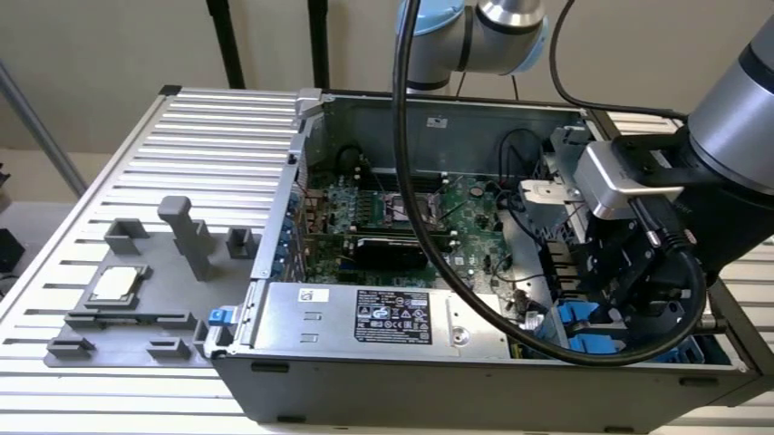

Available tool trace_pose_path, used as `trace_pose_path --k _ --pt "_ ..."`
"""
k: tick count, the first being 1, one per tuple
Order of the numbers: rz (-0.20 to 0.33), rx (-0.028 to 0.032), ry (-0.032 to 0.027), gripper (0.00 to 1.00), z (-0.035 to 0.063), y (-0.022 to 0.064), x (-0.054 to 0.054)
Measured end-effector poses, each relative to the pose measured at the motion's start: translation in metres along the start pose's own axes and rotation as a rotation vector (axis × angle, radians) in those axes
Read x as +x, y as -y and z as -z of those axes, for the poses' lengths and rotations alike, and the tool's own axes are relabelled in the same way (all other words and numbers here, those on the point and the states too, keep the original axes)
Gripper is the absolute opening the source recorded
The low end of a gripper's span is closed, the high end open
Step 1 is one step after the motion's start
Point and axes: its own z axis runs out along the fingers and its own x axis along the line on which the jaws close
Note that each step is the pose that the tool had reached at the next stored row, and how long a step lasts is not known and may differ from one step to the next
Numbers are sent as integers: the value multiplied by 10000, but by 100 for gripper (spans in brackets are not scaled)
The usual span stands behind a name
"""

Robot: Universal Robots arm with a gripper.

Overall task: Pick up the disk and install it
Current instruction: 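Insert the disk into the insertion slot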

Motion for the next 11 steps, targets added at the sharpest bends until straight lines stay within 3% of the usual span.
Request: trace_pose_path --k 7,11 --pt "2 1 15 0 277 2 -16" --pt "2 4 65 0 383 81 -17"
